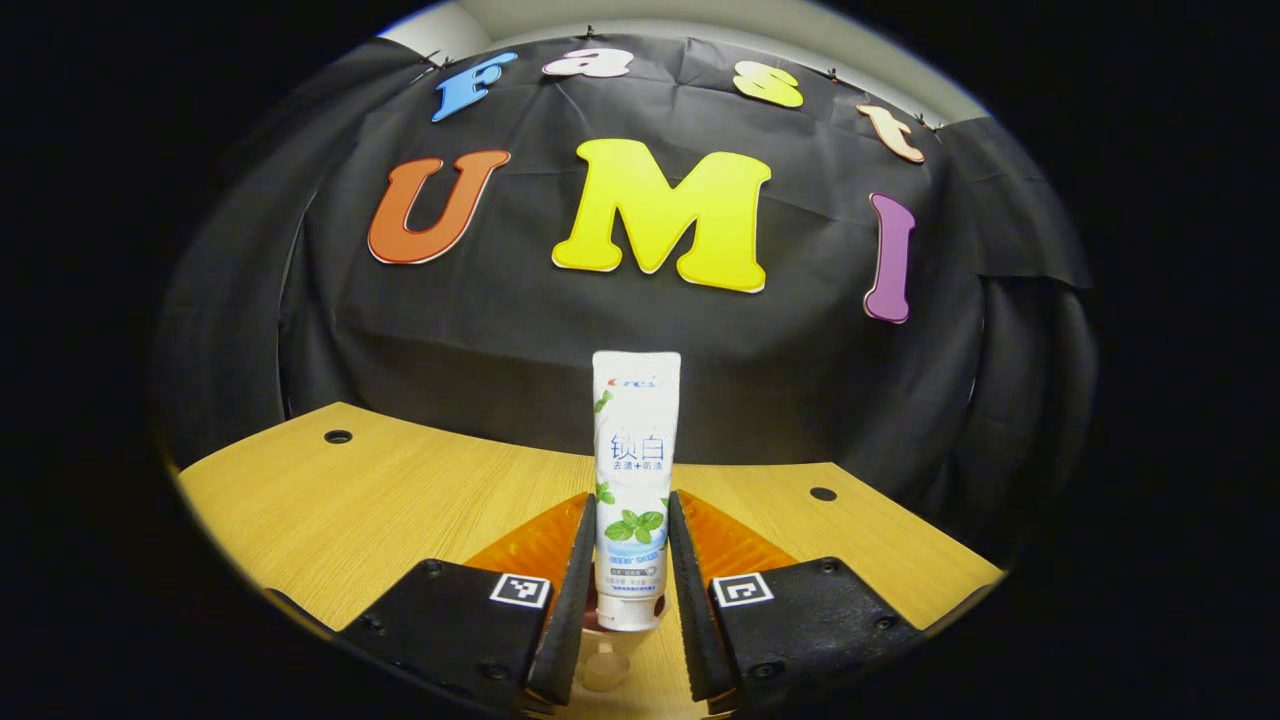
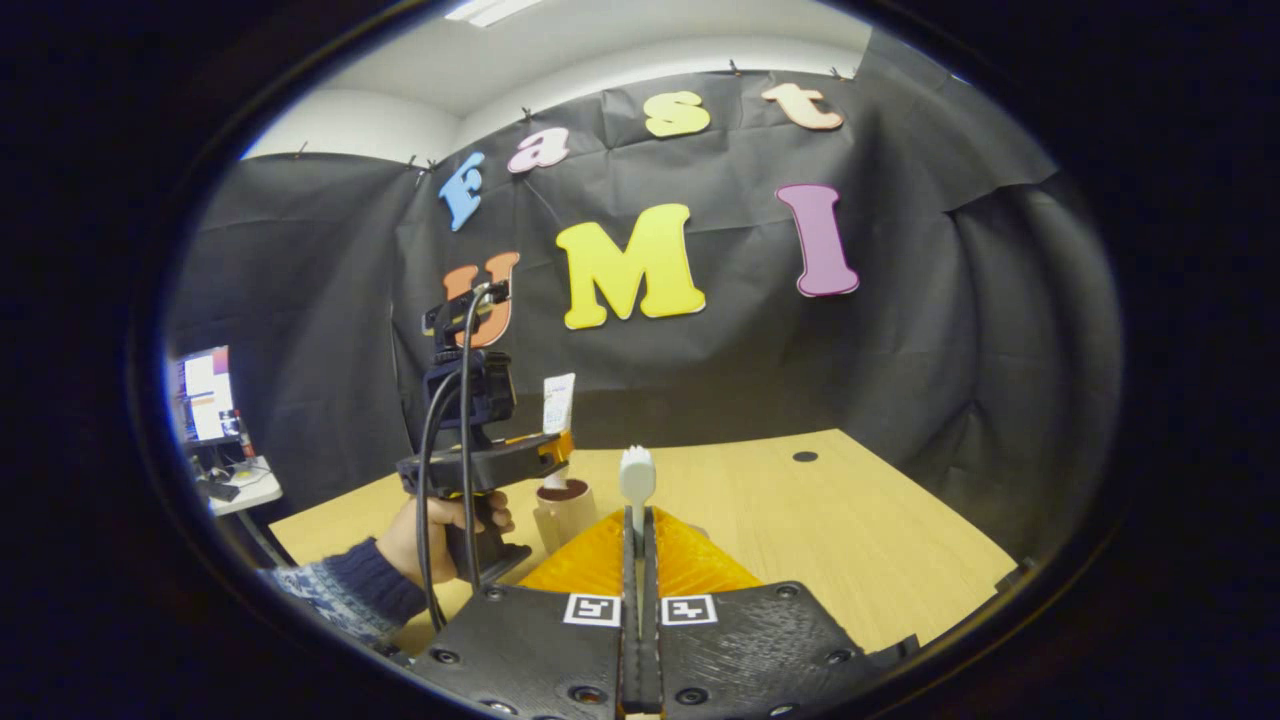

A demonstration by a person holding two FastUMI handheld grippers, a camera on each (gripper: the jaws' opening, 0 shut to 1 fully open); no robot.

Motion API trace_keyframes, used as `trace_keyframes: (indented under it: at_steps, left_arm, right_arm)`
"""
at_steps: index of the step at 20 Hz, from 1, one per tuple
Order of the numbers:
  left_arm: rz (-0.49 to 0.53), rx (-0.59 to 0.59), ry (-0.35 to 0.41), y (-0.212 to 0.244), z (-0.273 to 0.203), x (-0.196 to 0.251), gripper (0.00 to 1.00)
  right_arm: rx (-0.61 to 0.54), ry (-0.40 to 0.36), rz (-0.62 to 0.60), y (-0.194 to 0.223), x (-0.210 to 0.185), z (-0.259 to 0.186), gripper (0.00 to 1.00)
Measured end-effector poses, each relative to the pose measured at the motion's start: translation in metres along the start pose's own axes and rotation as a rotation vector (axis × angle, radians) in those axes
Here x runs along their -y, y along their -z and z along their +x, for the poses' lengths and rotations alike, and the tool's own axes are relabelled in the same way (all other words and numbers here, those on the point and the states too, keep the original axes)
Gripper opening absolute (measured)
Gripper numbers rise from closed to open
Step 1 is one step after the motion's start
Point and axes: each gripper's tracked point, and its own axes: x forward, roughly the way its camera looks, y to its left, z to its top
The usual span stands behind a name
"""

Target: Put the toothbrush and toothpaste on the desktop into the cup, then pick up the cup and place it on the coaster on the desktop.

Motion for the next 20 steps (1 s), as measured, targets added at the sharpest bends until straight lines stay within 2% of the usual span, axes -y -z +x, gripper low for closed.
trace_keyframes:
  at_steps: [7, 12, 13, 14, 16, 18, 20]
  left_arm:
    - [0.008, -0.017, -0.041, 0.007, 0.000, -0.016, 0.45]
    - [0.017, -0.026, -0.043, 0.009, 0.002, -0.017, 0.45]
    - [0.025, -0.020, -0.046, 0.006, 0.002, -0.016, 0.51]
    - [0.033, -0.001, -0.053, 0.001, 0.003, -0.017, 0.45]
    - [0.045, 0.010, -0.048, -0.005, 0.006, -0.013, 0.44]
    - [0.071, -0.007, -0.066, -0.003, 0.002, -0.015, 0.50]
    - [0.065, -0.013, -0.062, -0.002, -0.004, -0.014, 0.64]
  right_arm:
    - [-0.003, -0.006, -0.006, 0.001, -0.002, 0.000, 0.01]
    - [-0.011, -0.010, -0.010, 0.004, -0.004, 0.004, 0.00]
    - [-0.013, -0.011, -0.011, 0.005, -0.004, 0.005, 0.00]
    - [-0.013, -0.010, -0.010, 0.005, -0.004, 0.006, 0.00]
    - [-0.012, -0.009, -0.011, 0.005, -0.003, 0.005, 0.00]
    - [-0.008, -0.007, -0.012, 0.004, -0.003, 0.004, 0.00]
    - [-0.009, -0.006, -0.013, 0.005, -0.004, 0.004, 0.00]
